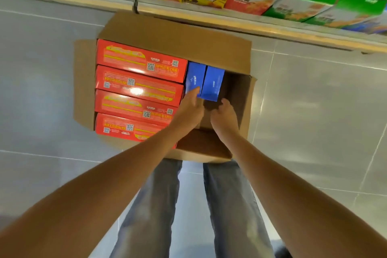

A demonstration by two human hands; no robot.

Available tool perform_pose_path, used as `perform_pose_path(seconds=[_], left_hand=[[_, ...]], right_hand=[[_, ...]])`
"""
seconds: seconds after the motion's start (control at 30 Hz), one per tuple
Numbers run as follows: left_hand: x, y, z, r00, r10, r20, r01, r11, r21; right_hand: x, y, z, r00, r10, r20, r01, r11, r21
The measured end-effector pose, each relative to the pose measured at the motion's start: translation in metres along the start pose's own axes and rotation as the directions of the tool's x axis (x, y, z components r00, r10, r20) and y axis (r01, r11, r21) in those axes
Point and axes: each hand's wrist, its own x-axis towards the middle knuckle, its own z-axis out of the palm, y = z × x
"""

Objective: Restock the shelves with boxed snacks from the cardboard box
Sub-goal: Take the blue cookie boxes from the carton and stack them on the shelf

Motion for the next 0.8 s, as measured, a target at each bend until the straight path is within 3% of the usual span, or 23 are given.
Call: perform_pose_path(seconds=[0.23,0.47,0.6,0.8], left_hand=[[0.041,-0.02,0.022,0.986,0.165,-0.027,-0.151,0.95,0.274],[0.055,-0.011,0.031,0.994,-0.04,0.1,0.044,0.998,-0.045],[0.066,-0.009,0.036,0.969,-0.104,0.225,0.12,0.991,-0.059],[0.055,-0.002,0.035,0.98,-0.191,0.057,0.198,0.967,-0.16]], right_hand=[[0.043,0.011,0.017,0.996,-0.044,-0.077,0.057,0.983,0.173],[0.061,0.016,0.007,0.992,0.005,-0.123,0.024,0.973,0.23],[0.073,0.018,-0.003,0.986,0.106,-0.129,-0.081,0.979,0.186],[0.06,0.017,-0.015,0.982,0.09,-0.168,-0.064,0.986,0.157]])
